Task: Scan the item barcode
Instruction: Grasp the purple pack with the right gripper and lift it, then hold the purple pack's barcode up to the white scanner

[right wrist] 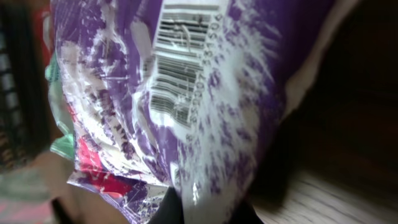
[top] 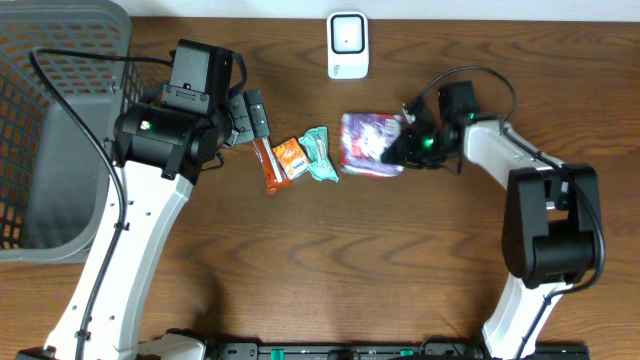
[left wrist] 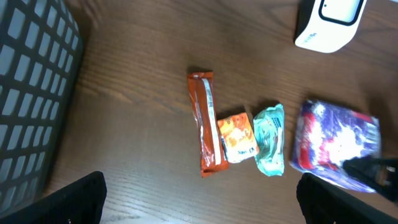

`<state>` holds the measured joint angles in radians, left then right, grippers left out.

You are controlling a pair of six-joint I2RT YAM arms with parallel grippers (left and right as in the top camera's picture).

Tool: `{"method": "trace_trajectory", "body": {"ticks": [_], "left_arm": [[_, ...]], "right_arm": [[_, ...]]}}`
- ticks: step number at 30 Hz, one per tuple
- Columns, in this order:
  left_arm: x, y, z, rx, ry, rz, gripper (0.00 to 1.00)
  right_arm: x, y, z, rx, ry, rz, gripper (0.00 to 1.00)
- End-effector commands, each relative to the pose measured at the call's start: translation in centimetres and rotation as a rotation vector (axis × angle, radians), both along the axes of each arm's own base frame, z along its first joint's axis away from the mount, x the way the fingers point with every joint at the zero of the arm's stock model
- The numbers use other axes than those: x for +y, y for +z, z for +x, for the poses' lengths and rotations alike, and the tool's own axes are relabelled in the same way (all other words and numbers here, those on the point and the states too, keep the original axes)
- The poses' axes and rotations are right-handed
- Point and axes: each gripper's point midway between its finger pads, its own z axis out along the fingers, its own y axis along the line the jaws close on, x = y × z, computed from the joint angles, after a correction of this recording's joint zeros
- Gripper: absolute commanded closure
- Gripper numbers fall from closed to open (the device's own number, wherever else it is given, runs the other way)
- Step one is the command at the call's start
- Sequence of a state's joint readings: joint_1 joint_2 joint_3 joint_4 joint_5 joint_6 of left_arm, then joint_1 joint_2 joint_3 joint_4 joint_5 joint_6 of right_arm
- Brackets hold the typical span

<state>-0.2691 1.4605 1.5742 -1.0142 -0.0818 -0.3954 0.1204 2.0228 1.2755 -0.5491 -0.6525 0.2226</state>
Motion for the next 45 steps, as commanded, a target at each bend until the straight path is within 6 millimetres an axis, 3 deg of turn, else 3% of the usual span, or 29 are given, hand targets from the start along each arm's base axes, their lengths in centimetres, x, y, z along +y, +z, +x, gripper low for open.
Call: {"method": "trace_trajectory", "body": {"ticks": [1, 4, 7, 11, 18, 21, 24, 27, 30, 31, 35, 38, 39, 45], "left_arm": [[0.3, 0.6, 0.1, -0.016, 0.004, 0.007, 0.02], [0.3, 0.6, 0.1, -0.015, 0.004, 0.007, 0.02], [0.3, 0.6, 0.1, -0.015, 0.004, 0.007, 0.02], [0.3, 0.6, 0.1, -0.015, 0.004, 0.007, 0.02], [0.3, 0.6, 0.1, -0.015, 0.004, 0.007, 0.02], [0.3, 0.6, 0.1, -0.015, 0.004, 0.007, 0.02], [0.3, 0.6, 0.1, -0.015, 0.004, 0.007, 0.02], [0.3, 0.6, 0.1, -0.015, 0.004, 0.007, 0.02], [0.3, 0.6, 0.1, -0.015, 0.004, 0.007, 0.02], [0.3, 0.6, 0.1, -0.014, 0.004, 0.007, 0.02], [0.3, 0.6, 0.1, -0.015, 0.004, 0.007, 0.02], [0.3, 0.6, 0.1, -0.015, 0.004, 0.007, 0.02], [0.3, 0.6, 0.1, -0.015, 0.004, 0.007, 0.02], [0.3, 0.6, 0.1, -0.015, 0.004, 0.007, 0.02]], "right_arm": [[-7.0, 6.0, 3.4, -0.139, -0.156, -0.459, 0.99], [-11.8, 10.5, 3.1, -0.173, -0.284, -0.785, 0.99], [-15.3, 13.5, 2.1, -0.212, -0.369, -1.083, 0.99], [-16.9, 13.9, 0.4, -0.21, -0.408, -1.333, 0.99], [-14.3, 7.8, -0.1, -0.168, -0.283, -1.344, 0.98], [-11.2, 5.4, -0.2, -0.142, -0.214, -1.24, 0.93], [-7.1, 4.0, -0.3, -0.148, -0.142, -1.096, 0.78], [-1.9, 3.9, -0.2, -0.187, -0.013, -0.935, 0.76], [2.2, 5.8, 0.2, -0.231, 0.049, -0.814, 0.57], [3.2, 7.9, 0.7, -0.255, 0.061, -0.787, 0.37], [2.0, 12.6, 2.3, -0.268, 0.007, -0.761, 0.2], [0.3, 14.3, 3.3, -0.275, 0.048, -0.71, 0.08], [-0.2, 14.3, 3.5, -0.272, 0.083, -0.677, 0.02], [-4.5, 11.3, 3.5, -0.208, 0.211, -0.514, 0.01]]}}
